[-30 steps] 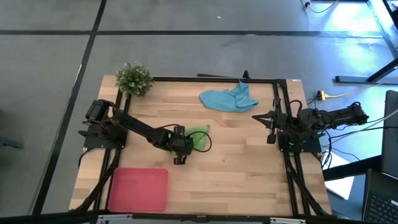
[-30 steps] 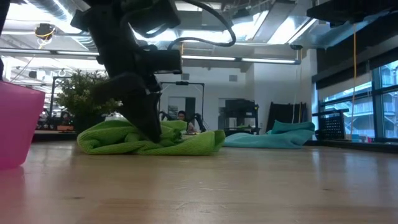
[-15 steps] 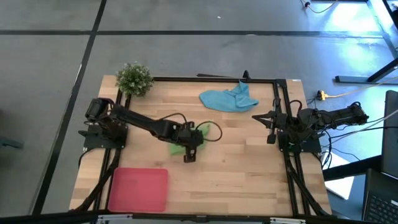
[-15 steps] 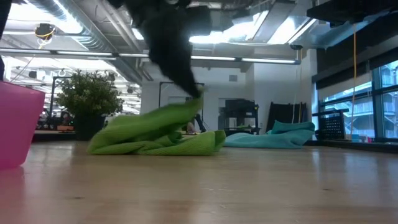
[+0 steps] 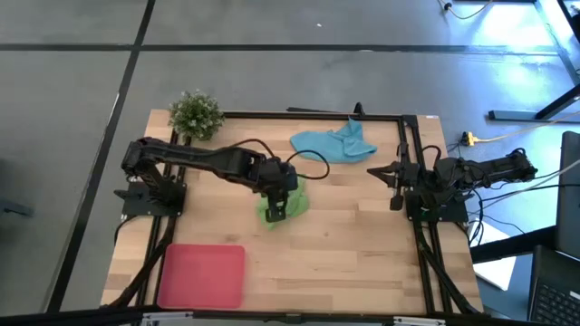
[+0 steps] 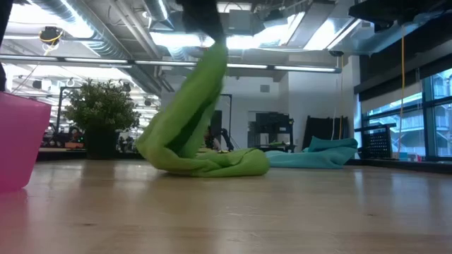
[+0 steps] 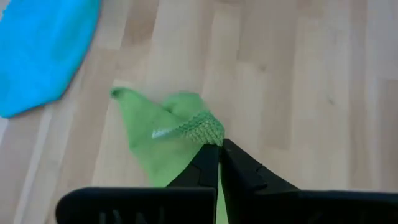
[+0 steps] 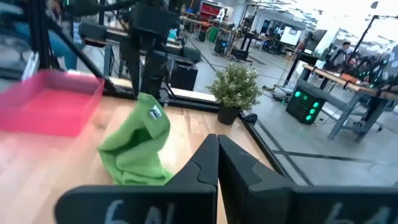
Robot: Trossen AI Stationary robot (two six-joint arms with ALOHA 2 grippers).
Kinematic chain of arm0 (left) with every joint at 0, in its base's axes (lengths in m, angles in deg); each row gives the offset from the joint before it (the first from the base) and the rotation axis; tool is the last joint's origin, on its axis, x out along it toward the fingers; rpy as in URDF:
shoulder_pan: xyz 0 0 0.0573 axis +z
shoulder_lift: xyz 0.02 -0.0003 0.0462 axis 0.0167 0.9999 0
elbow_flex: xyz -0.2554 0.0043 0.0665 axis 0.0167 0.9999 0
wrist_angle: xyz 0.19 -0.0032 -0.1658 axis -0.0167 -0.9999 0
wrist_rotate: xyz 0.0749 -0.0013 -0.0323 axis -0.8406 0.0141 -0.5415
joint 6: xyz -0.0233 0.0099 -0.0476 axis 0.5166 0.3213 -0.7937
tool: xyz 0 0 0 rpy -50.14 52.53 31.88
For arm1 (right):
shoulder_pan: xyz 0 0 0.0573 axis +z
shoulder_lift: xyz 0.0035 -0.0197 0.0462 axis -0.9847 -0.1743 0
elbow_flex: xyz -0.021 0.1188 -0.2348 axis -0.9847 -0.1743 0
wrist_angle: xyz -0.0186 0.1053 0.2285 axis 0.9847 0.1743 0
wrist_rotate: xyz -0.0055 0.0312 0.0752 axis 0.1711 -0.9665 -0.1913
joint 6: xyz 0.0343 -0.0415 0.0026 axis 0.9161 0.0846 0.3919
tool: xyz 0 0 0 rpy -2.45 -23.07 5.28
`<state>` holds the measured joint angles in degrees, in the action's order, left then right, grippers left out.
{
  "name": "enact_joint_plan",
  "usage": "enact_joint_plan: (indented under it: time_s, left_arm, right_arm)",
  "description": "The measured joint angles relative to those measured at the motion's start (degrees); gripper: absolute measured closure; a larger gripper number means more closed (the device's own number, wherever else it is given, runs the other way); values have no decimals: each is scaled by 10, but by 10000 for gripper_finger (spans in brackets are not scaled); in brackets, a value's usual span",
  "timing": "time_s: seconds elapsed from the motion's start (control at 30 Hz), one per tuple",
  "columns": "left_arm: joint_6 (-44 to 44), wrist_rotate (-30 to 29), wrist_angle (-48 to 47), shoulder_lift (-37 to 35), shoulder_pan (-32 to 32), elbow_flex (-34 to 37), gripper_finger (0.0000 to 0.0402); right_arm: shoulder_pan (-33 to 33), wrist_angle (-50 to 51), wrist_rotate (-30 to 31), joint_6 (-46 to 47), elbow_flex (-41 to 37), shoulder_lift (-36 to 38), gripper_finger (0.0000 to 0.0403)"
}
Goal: Roll microfiber towels into tight, uniform cylinder then place into a basket
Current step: Roll the microfiber green towel
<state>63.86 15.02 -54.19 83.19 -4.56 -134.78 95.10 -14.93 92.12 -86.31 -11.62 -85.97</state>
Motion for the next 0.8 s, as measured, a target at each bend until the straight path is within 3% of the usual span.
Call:
enact_joint_plan:
  time_s: [0.2,0.37,0.8]
  left_arm:
    - [-63,34,-161,-3,-13,-69,401]
    - [-112,37,-269,-3,-32,-78,401]
    - [-118,-18,-335,-3,-40,-77,401]
  right_arm:
    - [0,0,1,17,0,0,397]
    - [0,1,3,31,0,0,397]
    - [0,0,32,76,0,-17,397]
